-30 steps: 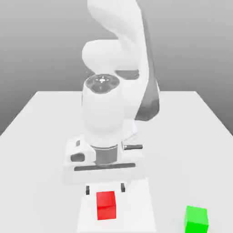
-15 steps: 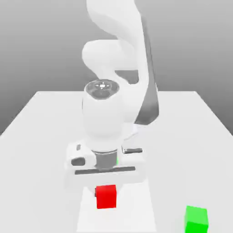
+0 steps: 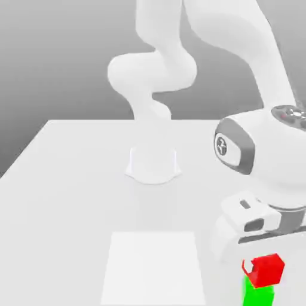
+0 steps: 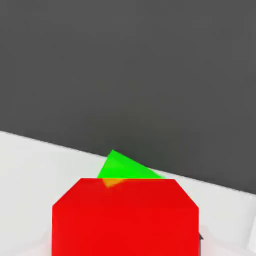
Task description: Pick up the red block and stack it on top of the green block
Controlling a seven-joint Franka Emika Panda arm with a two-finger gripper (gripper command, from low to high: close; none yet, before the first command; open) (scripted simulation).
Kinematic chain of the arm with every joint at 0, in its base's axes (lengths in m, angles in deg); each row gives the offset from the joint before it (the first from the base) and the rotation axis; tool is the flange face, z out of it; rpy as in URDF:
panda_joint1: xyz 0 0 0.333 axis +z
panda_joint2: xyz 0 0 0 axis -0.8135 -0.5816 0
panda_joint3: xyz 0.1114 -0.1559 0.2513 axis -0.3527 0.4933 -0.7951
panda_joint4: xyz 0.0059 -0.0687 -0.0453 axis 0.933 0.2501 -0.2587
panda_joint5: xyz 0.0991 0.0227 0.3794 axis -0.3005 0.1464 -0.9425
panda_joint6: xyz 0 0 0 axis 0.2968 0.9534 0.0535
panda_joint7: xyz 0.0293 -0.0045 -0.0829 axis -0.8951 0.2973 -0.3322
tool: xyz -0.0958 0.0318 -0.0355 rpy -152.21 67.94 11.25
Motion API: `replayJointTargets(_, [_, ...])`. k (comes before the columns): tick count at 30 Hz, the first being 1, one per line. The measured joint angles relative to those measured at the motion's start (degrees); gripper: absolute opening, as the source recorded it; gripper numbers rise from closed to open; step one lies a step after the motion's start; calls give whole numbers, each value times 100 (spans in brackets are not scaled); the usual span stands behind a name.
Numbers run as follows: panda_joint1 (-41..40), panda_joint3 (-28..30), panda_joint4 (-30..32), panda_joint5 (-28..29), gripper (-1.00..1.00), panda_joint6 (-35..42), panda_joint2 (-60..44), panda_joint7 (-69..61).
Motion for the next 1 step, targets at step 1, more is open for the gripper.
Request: replayJointTargets(1, [0, 0, 0, 0, 100, 0, 0, 0])
